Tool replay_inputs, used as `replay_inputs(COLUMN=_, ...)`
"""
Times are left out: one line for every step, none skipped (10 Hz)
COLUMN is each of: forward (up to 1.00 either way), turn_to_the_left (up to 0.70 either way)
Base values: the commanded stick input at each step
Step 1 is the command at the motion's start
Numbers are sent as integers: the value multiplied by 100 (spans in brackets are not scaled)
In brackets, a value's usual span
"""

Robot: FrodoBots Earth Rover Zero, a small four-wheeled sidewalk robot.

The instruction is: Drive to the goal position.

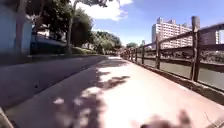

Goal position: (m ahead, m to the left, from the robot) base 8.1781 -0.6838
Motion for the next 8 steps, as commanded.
replay_inputs(forward=85, turn_to_the_left=0)
replay_inputs(forward=85, turn_to_the_left=0)
replay_inputs(forward=85, turn_to_the_left=0)
replay_inputs(forward=85, turn_to_the_left=0)
replay_inputs(forward=85, turn_to_the_left=0)
replay_inputs(forward=85, turn_to_the_left=0)
replay_inputs(forward=85, turn_to_the_left=0)
replay_inputs(forward=85, turn_to_the_left=0)
